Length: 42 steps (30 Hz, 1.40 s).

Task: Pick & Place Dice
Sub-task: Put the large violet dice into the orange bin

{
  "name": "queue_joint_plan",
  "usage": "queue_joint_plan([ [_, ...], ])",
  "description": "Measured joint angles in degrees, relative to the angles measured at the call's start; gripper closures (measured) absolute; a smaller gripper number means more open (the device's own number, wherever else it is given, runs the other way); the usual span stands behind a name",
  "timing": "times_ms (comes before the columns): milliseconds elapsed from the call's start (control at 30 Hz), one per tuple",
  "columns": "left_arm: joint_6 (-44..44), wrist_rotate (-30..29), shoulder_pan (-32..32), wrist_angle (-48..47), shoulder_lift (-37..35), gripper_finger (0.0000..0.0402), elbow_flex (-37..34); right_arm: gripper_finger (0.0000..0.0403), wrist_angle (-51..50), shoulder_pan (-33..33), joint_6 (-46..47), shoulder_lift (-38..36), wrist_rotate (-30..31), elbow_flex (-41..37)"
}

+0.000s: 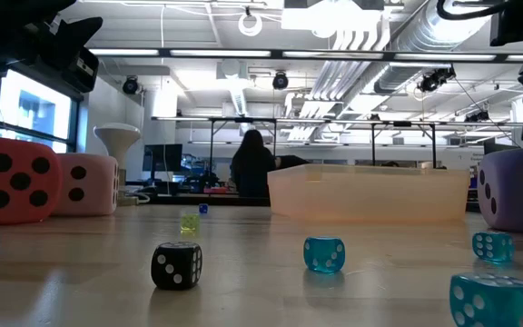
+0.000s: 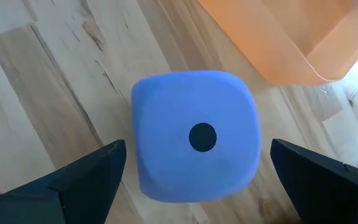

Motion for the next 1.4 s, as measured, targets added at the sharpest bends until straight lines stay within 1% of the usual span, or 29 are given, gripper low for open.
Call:
queue_joint_plan([
  [200, -0.02, 0.00, 0.00, -0.01, 0.00, 0.0257, 0.00, 0.0011, 0.38, -2.18, -4.01, -0.02, -0.30, 0.00],
  [433, -0.02, 0.00, 0.00, 0.00, 0.00, 0.0257, 0.00, 0.0011, 1.96, -6.24, -8.50, -0.04, -3.80, 0.00],
  [633, -0.02, 0.00, -0.01, -0.01, 0.00, 0.0257, 0.00, 0.0011, 2.40, -8.42, -9.80, -0.04, -5.16, -0.11],
  [833, -0.02, 0.00, -0.01, 0.00, 0.00, 0.0257, 0.01, 0.0011, 8.14, -10.77, -11.40, -0.31, -7.67, -4.80],
  [933, -0.02, 0.00, 0.00, 0.00, 0.00, 0.0257, 0.00, 0.0011, 9.46, -11.41, -10.20, -0.40, -6.68, -6.27],
  [1033, -0.02, -0.02, 0.00, 0.03, 0.20, 0.0257, 0.02, 0.0011, 10.72, -11.40, -8.88, -0.31, -5.07, -6.47],
  [1133, -0.02, -0.02, -0.01, -0.01, 0.28, 0.0257, 0.00, 0.0011, 11.29, -11.41, -8.17, -0.26, -4.79, -6.50],
  [1400, -0.02, -0.02, -0.02, 0.01, 0.37, 0.0257, 0.00, 0.0011, 11.62, -11.39, 4.18, -0.15, -2.18, -6.60],
])
